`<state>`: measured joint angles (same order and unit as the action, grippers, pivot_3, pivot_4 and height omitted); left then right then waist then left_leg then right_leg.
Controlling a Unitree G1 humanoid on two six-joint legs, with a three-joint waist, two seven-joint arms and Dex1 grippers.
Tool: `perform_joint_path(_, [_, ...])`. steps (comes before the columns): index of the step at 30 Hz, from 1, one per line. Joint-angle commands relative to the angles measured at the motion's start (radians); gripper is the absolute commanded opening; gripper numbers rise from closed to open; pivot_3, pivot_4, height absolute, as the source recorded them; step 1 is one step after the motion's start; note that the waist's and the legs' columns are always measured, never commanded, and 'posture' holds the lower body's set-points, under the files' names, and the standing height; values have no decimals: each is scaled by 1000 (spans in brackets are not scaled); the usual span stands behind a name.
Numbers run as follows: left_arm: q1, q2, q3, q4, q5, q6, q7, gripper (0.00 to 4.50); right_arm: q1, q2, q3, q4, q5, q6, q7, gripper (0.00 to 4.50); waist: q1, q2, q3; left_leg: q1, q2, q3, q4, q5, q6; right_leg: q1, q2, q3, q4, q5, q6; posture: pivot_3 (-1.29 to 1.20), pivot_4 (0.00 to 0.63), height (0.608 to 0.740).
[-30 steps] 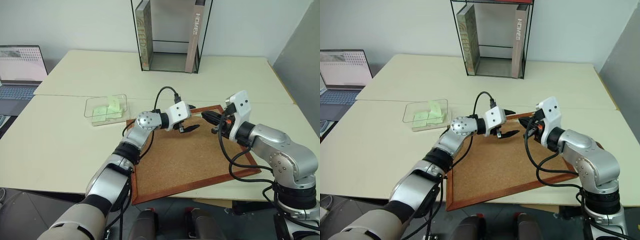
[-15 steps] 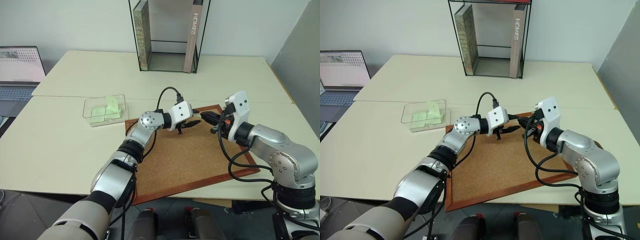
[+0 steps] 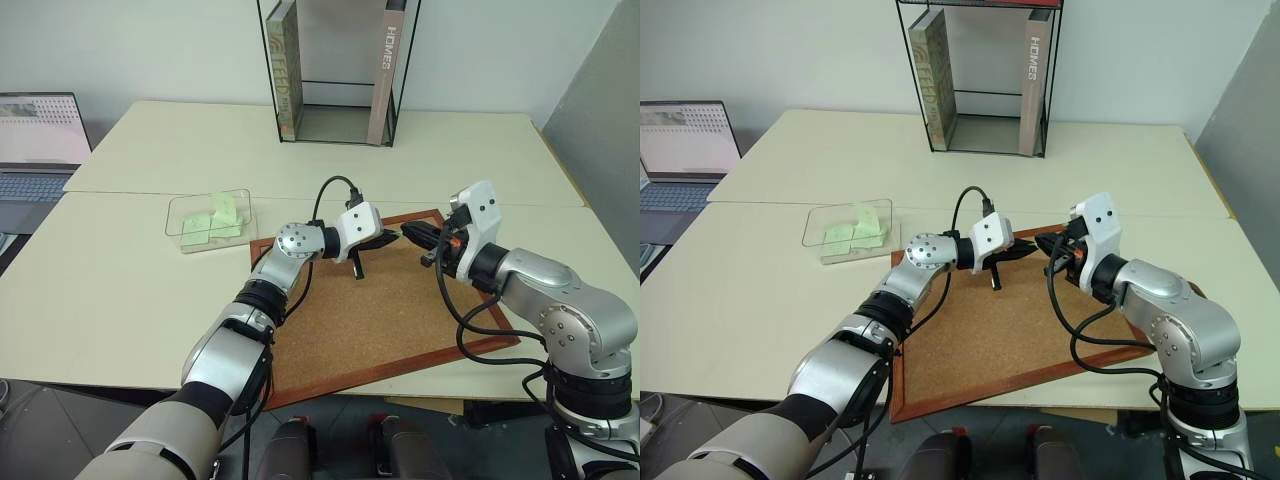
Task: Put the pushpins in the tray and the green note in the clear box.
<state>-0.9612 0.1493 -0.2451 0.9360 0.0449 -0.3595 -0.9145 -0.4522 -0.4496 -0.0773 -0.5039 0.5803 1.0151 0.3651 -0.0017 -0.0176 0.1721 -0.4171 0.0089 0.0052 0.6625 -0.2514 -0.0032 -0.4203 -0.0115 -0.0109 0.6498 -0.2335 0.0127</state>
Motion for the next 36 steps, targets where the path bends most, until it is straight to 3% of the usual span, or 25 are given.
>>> perform_joint_path(1, [17,-1,16,-47,-6,-11,9,6,-22,2,-53,-38,34,7,-12,0,0,0,0,0,0,0,0,0,0,0,0,0,0,0,0,0,150,740])
perform_joint_path(9, [59,-24,10,-90,10,-24,79,6,-22,5,-173,-38,92,35,-67,0,1,0,0,0,0,0,0,0,0,0,0,1,1,1,-2,0,150,740])
perform_joint_path(13, [88,-27,12,-134,7,-8,80,6,15,-46,-260,-40,103,39,-76,0,1,0,0,0,0,0,1,0,0,0,0,1,1,1,-2,0,150,740])
perform_joint_path(20, [241,24,7,-472,-30,110,45,6,252,-192,-349,0,-19,-93,-26,0,1,0,0,0,0,0,0,0,0,0,-1,1,1,2,-4,0,150,740])
perform_joint_path(27, [369,65,1,-754,-44,270,59,6,426,-242,-347,136,-193,-230,-38,0,0,1,-1,5,0,2,2,0,0,1,0,3,8,0,0,0,150,740])
perform_joint_path(36, [421,64,-16,-891,-56,406,92,6,451,-249,-314,257,-282,-294,-24,0,-2,1,-1,19,1,4,2,2,1,12,3,3,11,-1,-1,0,150,740])
